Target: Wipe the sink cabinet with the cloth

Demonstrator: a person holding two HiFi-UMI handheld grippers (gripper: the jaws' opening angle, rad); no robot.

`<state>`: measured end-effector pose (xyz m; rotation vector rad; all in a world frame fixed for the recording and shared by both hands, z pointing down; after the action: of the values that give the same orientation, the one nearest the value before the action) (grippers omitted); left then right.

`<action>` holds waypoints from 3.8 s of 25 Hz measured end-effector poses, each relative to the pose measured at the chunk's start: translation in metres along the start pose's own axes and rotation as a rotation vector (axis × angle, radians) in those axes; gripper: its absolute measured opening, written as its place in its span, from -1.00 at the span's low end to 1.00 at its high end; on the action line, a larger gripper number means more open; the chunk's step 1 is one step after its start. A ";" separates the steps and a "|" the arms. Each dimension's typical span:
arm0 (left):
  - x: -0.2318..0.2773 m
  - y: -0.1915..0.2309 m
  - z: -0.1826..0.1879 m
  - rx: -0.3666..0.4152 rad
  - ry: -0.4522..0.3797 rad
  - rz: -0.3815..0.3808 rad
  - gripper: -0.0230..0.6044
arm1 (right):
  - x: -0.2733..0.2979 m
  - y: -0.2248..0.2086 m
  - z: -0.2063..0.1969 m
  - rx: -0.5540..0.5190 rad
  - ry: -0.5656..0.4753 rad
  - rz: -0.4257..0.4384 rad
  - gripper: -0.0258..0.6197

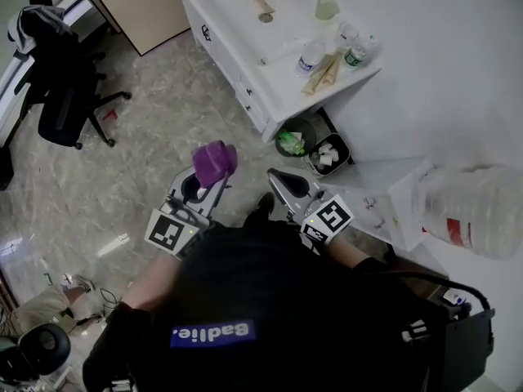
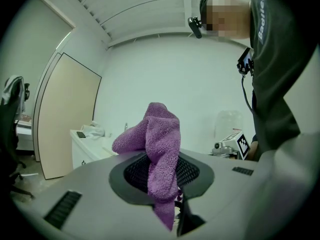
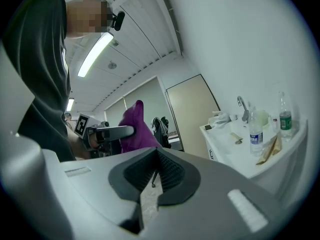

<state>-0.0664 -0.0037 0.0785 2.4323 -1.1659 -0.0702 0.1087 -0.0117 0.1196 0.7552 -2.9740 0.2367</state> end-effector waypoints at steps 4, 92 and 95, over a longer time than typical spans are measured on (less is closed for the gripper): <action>0.022 0.014 0.003 -0.007 -0.013 0.019 -0.66 | 0.010 -0.015 -0.010 0.019 0.015 0.019 -0.93; 0.373 0.383 -0.580 0.144 0.202 -0.253 -0.66 | 0.214 -0.175 -0.491 -0.101 -0.207 -0.098 -0.93; 0.369 0.376 -0.588 0.130 0.206 -0.286 -0.66 | 0.215 -0.174 -0.490 -0.106 -0.209 -0.096 -0.93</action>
<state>0.0316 -0.2723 0.8137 2.6313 -0.7505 0.1708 0.0154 -0.1825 0.6474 0.9610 -3.1004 -0.0068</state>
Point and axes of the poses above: the fingertips, and each gripper's own axes: x forward along the fingers, y to its left, z out of its top, the point moved 5 cm from there along -x, backward along the fingers, and after that the axes turned 12 degrees about -x, right-handed, at the moved point
